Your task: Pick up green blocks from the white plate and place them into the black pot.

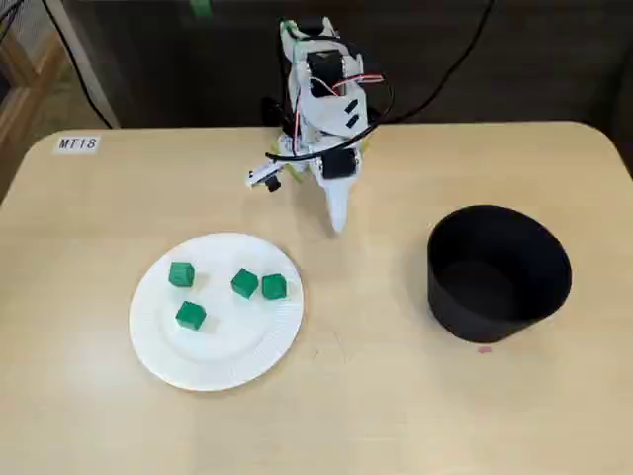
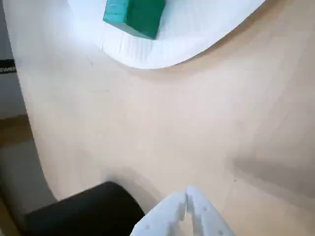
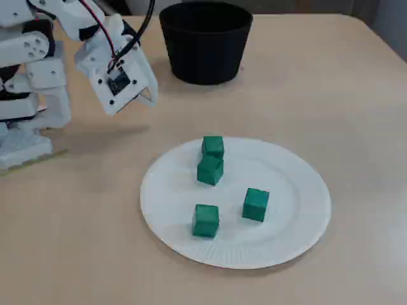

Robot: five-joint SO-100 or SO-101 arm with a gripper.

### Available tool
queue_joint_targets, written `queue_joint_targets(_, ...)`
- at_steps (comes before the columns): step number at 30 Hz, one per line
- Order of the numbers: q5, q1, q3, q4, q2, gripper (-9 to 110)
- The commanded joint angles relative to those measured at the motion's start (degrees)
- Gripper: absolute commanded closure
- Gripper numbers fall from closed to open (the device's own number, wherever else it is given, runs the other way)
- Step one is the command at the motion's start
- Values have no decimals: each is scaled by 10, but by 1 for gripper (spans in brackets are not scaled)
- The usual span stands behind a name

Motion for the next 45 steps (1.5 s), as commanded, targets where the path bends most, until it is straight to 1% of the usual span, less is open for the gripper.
queue_joint_targets(1, 78, 169, -389, -10, -278, 104)
queue_joint_targets(6, 83, 158, -389, -12, -279, 104)
queue_joint_targets(14, 83, 173, -387, -36, -314, 104)
queue_joint_targets(17, 79, 190, -393, -43, -342, 104)
queue_joint_targets(19, 55, 214, -403, -49, -368, 104)
queue_joint_targets(23, 34, 265, -421, -91, -439, 104)
queue_joint_targets(26, 28, 293, -486, -101, -557, 104)
queue_joint_targets(29, 10, 312, -591, -76, -686, 104)
queue_joint_targets(32, 0, 340, -680, -44, -777, 104)
queue_joint_targets(34, -7, 360, -744, -10, -841, 104)
queue_joint_targets(37, -36, 383, -873, 78, -972, 104)
queue_joint_targets(39, -53, 389, -933, 110, -1036, 104)
queue_joint_targets(43, -47, 396, -942, 94, -1082, 102)
queue_joint_targets(45, -64, 397, -942, 89, -1095, 92)
